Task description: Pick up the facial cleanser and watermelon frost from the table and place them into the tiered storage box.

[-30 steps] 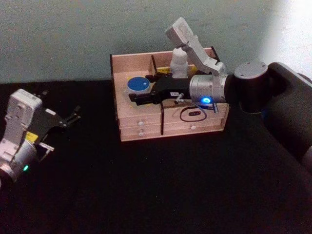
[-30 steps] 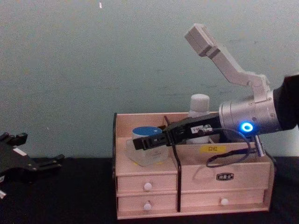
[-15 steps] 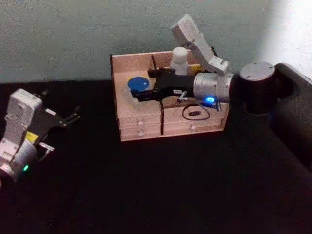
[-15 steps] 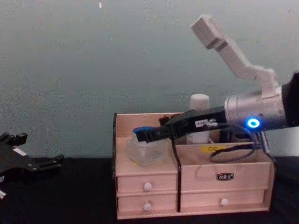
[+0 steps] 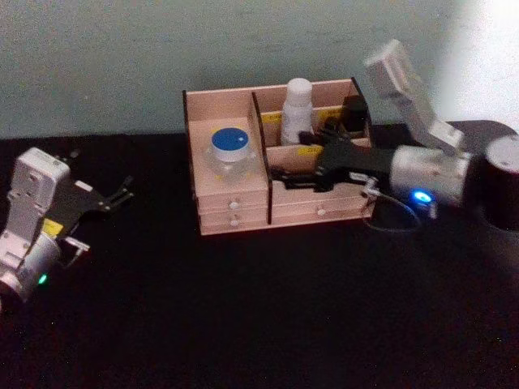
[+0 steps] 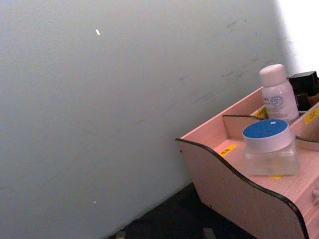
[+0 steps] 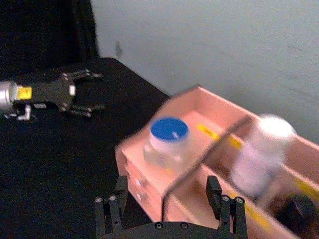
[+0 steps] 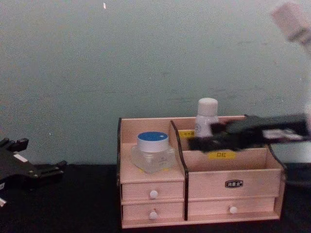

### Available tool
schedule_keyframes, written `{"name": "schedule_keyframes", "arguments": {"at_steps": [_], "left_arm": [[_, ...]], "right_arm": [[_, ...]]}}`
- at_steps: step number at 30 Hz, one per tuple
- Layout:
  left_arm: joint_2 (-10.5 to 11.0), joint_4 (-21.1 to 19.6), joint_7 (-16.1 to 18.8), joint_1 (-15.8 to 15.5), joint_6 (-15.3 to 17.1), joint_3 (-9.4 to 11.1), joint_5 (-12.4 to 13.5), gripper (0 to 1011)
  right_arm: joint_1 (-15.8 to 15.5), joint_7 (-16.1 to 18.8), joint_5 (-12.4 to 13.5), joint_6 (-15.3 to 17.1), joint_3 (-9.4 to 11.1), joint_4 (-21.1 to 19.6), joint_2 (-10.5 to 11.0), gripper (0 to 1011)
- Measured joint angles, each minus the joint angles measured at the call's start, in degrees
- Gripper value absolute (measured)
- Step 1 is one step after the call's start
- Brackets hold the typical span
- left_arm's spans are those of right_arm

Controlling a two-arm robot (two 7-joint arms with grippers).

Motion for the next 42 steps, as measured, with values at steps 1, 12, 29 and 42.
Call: {"name": "schedule_keyframes", "arguments": {"at_steps": [1,12,29,42], "left_arm": [[-0.01,0.00,0.00,0.00,0.00,0.00,0.00,1001],[0.00,0.00,0.00,0.00,0.00,0.00,0.00,1001],[-0.01,0.00,0.00,0.00,0.00,0.00,0.00,1001],[0.00,0.00,0.00,0.00,0.00,0.00,0.00,1001]], "right_arm": [[-1.00,-0.46,0.40,0.27,0.49,-1.14,0.92,1002],[-13.92,-11.38,4.71,2.18,9.96,-12.48,10.83,1002],[-20.47,-34.25,-3.95,1.77,16.90,-10.84,6.93,1003],[-18.99,-38.38,-10.61,-0.57,14.56,-5.52,3.12,1003]]}}
